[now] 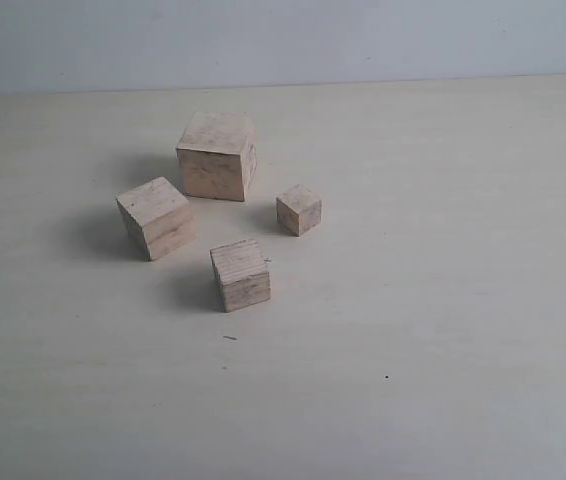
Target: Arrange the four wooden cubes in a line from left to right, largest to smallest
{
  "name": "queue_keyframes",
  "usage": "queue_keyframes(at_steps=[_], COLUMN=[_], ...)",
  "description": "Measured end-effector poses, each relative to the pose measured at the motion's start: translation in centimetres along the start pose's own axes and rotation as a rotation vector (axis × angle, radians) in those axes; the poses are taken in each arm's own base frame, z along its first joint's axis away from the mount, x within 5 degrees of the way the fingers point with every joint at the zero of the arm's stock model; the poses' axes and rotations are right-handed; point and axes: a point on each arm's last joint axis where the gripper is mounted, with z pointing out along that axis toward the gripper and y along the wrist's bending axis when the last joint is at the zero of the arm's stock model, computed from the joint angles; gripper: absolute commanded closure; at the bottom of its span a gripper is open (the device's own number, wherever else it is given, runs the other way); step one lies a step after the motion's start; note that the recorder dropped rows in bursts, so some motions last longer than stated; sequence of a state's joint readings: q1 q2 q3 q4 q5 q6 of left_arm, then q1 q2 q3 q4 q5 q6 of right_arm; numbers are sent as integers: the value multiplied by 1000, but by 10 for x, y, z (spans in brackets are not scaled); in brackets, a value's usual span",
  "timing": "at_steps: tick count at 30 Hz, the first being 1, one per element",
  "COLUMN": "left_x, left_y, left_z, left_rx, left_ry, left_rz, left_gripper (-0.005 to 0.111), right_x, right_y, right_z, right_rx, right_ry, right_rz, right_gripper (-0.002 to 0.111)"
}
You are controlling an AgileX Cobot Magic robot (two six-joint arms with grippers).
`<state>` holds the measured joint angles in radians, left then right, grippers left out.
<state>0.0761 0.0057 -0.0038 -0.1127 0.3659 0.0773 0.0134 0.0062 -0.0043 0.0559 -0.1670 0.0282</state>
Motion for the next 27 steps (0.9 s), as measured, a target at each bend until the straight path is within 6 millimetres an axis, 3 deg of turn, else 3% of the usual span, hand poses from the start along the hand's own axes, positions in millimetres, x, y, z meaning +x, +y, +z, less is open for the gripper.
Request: queue_keyframes(at_steps=[10, 16, 20, 27], left_x=[0, 0, 0, 0], left_y=[0, 0, 0, 0], left_z=[0, 0, 0, 0], left_rx=[0, 0, 0, 0], left_ry=[0, 0, 0, 0], left_rz=[0, 0, 0, 0], left_gripper=[107, 107, 107, 107], right_x=[-13, -65, -98, -144], right_y=[0, 5, 9, 17], right_z=[0, 2, 20, 74], right_rx=[0, -18, -15, -18], right_ry=[-98, -135, -21, 175], right_rz=[121, 147, 146, 137], right_gripper=[108, 108, 108, 108])
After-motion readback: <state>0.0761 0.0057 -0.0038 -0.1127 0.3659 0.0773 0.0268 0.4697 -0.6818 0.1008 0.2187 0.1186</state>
